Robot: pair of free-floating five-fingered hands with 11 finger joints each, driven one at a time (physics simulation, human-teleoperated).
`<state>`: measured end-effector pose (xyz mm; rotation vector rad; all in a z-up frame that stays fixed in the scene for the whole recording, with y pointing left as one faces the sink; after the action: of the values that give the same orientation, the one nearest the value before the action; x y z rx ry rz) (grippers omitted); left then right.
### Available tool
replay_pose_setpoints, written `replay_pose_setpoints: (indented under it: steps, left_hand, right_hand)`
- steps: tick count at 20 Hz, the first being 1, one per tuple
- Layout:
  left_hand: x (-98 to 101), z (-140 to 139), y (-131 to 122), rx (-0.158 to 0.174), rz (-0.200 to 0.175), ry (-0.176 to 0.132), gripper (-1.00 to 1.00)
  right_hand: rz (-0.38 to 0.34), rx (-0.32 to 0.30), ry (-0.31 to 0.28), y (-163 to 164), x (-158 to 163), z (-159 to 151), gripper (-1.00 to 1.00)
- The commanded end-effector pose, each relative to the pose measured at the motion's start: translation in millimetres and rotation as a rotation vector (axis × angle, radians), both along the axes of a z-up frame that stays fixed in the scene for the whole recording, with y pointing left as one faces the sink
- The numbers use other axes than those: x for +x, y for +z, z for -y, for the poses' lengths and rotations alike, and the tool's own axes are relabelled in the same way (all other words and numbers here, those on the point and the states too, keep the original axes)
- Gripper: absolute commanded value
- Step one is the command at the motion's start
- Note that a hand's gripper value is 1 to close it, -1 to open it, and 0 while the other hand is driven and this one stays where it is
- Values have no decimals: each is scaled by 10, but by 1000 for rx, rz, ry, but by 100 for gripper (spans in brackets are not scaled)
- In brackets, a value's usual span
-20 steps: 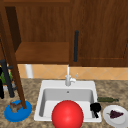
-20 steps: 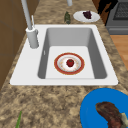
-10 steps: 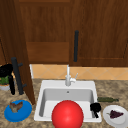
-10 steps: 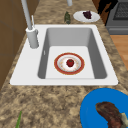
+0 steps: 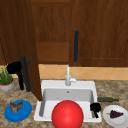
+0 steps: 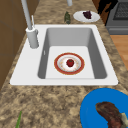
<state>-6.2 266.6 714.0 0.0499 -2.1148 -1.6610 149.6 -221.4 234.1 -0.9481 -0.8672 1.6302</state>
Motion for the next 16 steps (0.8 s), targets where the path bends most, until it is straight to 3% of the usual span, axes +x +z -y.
replay_pose_setpoints:
  steps: [1,4,8,16]
  left_hand:
    - [205,157,-121,9,0,31,-100]
    - [352,239,-185,8,1,37,-100]
    - [525,284,-240,7,-1,72,-100]
    - [886,350,-312,20,4,91,-100]
  right_hand:
    - [0,0,0,0,0,0,0]
    - [0,0,0,0,0,0,0]
    - [0,0,0,0,0,0,0]
    - [0,0,0,0,0,0,0]
